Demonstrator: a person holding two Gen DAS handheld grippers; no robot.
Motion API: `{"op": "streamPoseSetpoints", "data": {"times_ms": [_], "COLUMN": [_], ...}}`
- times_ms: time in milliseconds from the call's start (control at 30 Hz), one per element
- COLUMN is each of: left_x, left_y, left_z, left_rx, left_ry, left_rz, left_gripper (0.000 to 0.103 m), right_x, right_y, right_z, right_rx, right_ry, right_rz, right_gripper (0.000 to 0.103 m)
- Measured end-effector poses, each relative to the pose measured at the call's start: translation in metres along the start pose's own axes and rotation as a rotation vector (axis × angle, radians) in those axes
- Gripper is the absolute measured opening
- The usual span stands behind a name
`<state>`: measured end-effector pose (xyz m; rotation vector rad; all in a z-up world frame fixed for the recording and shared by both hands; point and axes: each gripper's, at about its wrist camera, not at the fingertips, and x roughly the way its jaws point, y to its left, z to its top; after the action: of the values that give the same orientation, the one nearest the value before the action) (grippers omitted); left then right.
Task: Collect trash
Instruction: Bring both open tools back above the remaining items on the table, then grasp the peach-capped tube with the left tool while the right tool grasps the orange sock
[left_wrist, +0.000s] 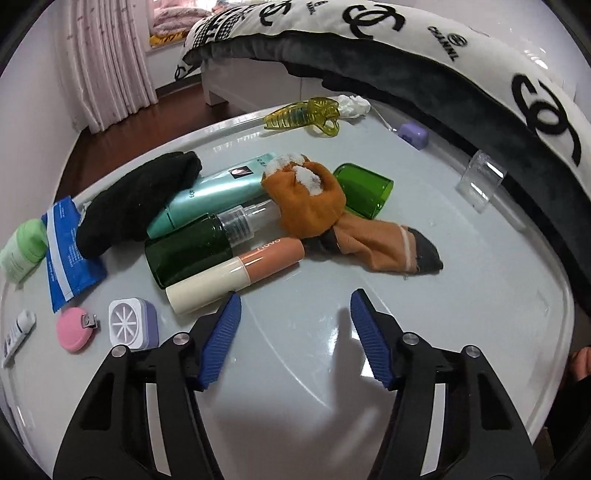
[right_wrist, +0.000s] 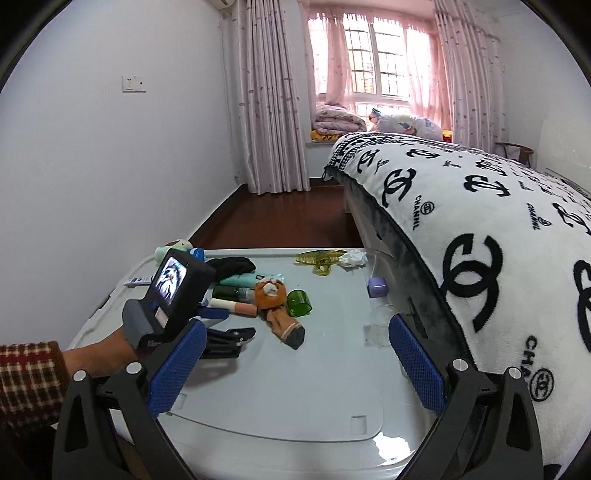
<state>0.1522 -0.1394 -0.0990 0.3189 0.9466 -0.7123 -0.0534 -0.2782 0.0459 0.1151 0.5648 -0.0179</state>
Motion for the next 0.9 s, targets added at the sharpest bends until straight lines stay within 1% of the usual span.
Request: {"op": "streamPoseSetpoints", "data": {"times_ms": [33,100,200,267,333,433,500,567,667,733,800,833,867,900], "left_x": [-0.002,-0.012,-0.021,-0.022,-0.021,-0.013,-0.003,0.003,-0.001,-0.001,0.001,0.001,0.002,0.002], "left_y": [0.002,0.008,0.013,0.022,0.032,0.038,0.04,0.037,0.023,0.014,0.006,0.005,0.004,0.004], "left_z": [0.001,-0.001,-0.002,-0.001,0.003,0.009,0.012,0.01,0.003,0.0,-0.001,-0.001,-0.001,-0.001], "left_rx": [-0.017,-0.038,-0.021,-0.026,-0.058,-0.062,-0.063,-0.071,-0.034,0.004,0.032,0.028,0.016,0.006], "left_ry": [-0.007,-0.053,-0.092,-0.1,-0.098,-0.083,-0.048,-0.022,-0.03,-0.03,-0.024,-0.022,-0.023,-0.024], "left_rz": [-0.011,-0.03,-0.01,0.025,-0.002,-0.001,-0.002,-0.029,-0.053,-0.036,-0.003,0.008,0.033,0.056], "left_gripper": [0.06,0.06,0.06,0.061,0.06,0.061,0.061,0.061,0.061,0.061,0.061,0.06,0.056,0.032], "right_x": [-0.001,-0.002,-0.001,0.001,0.004,0.006,0.007,0.008,0.01,0.012,0.012,0.013,0.013,0.014], "right_y": [0.0,0.0,-0.004,-0.006,-0.008,-0.007,-0.007,-0.007,-0.009,-0.01,-0.01,-0.009,-0.008,-0.006], "right_z": [0.0,0.0,0.001,0.001,0.002,0.001,0.002,0.002,0.003,0.003,0.003,0.003,0.003,0.002], "right_rx": [-0.001,-0.002,0.013,0.035,0.05,0.044,0.041,0.035,0.035,0.045,0.044,0.039,0.033,0.021], "right_ry": [-0.002,-0.002,0.004,0.015,0.029,0.036,0.039,0.042,0.048,0.052,0.056,0.057,0.055,0.053], "right_rz": [0.002,0.001,0.006,0.019,0.039,0.038,0.038,0.034,0.028,0.027,0.026,0.022,0.015,0.004], "right_gripper": [0.098,0.098,0.098,0.098,0.098,0.098,0.098,0.098,0.098,0.098,0.098,0.098,0.098,0.098]}}
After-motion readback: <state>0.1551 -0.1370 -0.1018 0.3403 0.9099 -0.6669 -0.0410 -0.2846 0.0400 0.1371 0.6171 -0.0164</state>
